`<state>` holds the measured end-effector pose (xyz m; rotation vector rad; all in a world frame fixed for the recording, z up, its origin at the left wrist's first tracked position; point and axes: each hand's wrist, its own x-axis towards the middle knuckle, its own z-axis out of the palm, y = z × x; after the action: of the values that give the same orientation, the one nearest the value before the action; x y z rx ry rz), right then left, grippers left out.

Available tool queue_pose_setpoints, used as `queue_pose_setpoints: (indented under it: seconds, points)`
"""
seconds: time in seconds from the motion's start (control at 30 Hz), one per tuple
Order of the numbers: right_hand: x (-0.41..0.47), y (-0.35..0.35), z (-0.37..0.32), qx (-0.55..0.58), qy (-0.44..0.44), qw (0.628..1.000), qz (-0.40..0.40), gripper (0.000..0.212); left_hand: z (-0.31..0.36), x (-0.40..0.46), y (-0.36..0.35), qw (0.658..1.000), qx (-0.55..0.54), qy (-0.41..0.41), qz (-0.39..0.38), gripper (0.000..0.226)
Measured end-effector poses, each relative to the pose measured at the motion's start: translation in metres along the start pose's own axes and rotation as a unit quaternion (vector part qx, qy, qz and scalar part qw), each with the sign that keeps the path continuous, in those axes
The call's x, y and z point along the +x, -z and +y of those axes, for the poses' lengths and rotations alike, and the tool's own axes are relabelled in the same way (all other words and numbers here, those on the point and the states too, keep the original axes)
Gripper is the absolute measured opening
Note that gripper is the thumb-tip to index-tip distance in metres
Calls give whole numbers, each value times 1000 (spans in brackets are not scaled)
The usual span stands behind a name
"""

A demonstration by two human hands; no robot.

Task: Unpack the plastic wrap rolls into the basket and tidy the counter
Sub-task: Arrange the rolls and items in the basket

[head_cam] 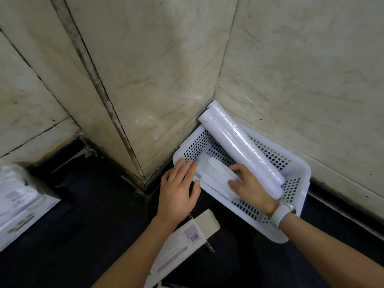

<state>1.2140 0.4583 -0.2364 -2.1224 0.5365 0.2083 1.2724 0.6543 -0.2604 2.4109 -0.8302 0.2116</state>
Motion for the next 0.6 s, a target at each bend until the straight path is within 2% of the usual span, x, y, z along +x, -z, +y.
queue_pose_setpoints:
  seconds: [0.1,0.2,0.3,0.47,0.6]
  points:
    - [4,-10,8,-127,28,991,29,18,0,0,1,1000,0,-5,-6,45]
    - [9,-15,14,-247,68,966,37,30,0,0,0,1000,1,-5,-5,44]
    - [10,-17,15,-264,122,957,9,47,0,0,0,1000,0,-4,-5,43]
    - [10,-16,21,-366,189,911,-32,47,2,-1,2,1000,14,-5,-9,43]
    - [10,-7,20,-375,224,899,-28,47,6,0,6,1000,24,5,-18,44]
